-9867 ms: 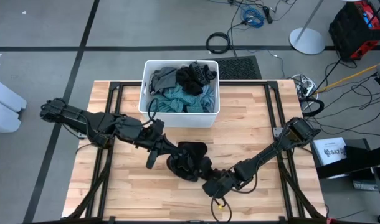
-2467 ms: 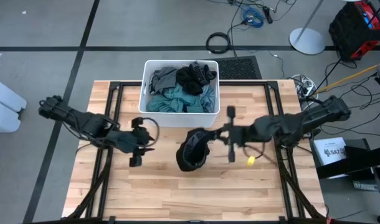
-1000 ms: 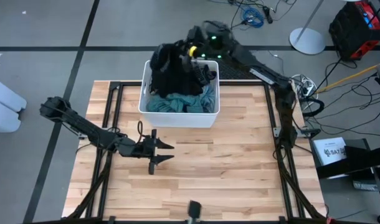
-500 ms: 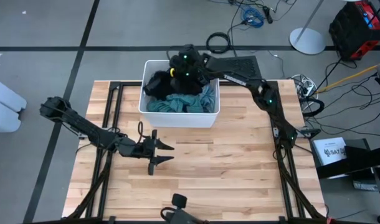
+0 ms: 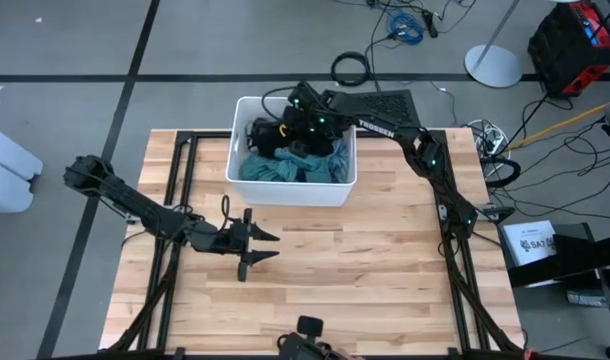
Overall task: Sort clothes
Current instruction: Put the black underwear into the white bin, then return to Home Position
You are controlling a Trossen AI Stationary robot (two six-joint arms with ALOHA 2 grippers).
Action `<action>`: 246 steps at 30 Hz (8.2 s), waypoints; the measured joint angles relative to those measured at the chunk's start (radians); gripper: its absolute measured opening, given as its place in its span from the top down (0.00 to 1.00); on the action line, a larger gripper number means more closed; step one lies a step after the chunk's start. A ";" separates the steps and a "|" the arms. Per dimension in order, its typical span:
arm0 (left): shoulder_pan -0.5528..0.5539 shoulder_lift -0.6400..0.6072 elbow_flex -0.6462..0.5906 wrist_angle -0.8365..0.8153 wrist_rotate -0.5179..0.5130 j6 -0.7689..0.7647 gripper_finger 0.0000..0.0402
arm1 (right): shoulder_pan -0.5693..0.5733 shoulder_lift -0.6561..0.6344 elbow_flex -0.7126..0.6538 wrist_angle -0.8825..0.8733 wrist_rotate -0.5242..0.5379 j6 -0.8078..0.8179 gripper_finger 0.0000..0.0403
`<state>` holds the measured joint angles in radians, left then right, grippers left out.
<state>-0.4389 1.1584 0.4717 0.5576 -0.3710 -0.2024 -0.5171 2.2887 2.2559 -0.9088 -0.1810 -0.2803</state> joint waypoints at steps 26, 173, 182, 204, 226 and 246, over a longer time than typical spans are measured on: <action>0.000 0.000 0.000 0.001 0.000 0.000 0.54 | 0.015 -0.110 -0.003 -0.112 0.026 -0.050 0.62; 0.098 -0.851 -0.464 -0.271 -0.109 0.060 0.54 | 0.336 -1.868 -2.243 1.163 0.127 0.616 0.42; 0.098 -0.851 -0.464 -0.315 -0.129 0.054 0.54 | 0.336 -1.862 -2.243 1.113 0.140 0.613 0.42; 0.098 -0.851 -0.464 -0.313 -0.130 0.053 0.54 | 0.335 -2.032 -2.242 1.248 0.239 0.500 0.42; 0.098 -0.851 -0.464 -0.313 -0.130 0.053 0.54 | 0.335 -2.127 -2.242 0.933 0.182 0.320 0.42; 0.098 -0.851 -0.465 -0.313 -0.130 0.053 0.54 | 0.336 -2.127 -2.242 0.934 0.180 0.320 0.42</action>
<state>-0.3405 0.3073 0.0071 0.2447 -0.5014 -0.1493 -0.1815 0.1619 0.0135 0.0250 -0.0006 0.0399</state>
